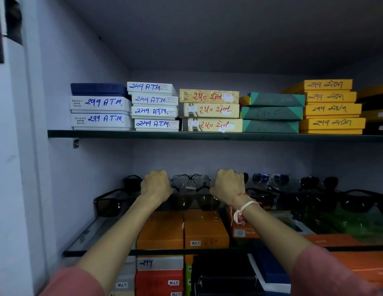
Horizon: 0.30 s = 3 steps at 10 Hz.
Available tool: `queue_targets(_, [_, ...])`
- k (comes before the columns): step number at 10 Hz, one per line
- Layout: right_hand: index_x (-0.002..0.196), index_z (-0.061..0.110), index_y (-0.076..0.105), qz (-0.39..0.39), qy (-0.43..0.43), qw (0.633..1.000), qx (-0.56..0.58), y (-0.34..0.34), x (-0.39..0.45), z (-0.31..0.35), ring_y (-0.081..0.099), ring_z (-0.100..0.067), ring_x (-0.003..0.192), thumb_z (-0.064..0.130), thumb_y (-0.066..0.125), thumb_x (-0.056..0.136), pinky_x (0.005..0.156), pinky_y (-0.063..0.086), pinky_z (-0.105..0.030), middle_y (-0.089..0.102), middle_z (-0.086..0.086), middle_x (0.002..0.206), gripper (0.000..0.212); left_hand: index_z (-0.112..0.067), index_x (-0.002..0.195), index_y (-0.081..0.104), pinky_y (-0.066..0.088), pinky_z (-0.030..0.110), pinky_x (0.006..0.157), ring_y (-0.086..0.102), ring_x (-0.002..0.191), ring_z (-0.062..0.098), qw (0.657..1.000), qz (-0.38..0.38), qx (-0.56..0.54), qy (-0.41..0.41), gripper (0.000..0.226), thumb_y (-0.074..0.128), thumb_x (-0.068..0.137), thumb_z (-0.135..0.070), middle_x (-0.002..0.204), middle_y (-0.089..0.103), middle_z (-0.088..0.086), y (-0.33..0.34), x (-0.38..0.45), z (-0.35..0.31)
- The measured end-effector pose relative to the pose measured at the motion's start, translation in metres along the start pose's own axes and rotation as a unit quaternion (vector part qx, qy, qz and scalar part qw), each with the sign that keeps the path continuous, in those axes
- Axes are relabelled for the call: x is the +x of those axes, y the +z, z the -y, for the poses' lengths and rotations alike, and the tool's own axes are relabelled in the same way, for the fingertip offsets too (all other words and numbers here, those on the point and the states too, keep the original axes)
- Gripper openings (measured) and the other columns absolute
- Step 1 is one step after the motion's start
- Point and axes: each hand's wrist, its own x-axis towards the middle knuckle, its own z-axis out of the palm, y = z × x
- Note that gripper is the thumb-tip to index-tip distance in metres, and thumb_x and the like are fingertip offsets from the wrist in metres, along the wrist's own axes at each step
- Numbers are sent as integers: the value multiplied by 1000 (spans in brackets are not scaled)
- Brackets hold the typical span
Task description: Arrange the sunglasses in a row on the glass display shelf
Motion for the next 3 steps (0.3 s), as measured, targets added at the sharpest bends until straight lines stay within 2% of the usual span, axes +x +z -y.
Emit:
queue_targets(1, [90,9,66,11,-3,1000,7,-6,-3,-9,65,-28,90,32,58,87,97,44,-42,71,-9,90,24,-6,93,75,56,36,68,70,84,31,1000,-9,7,4,35,65,86,-39,92,74,16,-4,-8,-1])
queue_targets(2, [86,11,73,-4,-9,998,65,-25,-17,-24,68,-30,83,36,56,88,82,56,-40,73,-11,85,30,-14,99,75,52,31,65,66,76,22,998,-54,-22,38,35,58,90,-43,91,74,10,-15,-30,-7])
queue_targets(3, [96,22,77,-57,-25,989,133,-55,-41,-51,70,-26,74,34,58,89,70,60,-35,77,-6,84,24,-20,100,75,54,28,72,63,77,11,977,-118,-106,145,37,52,90,-47,92,72,-2,-24,-64,-19])
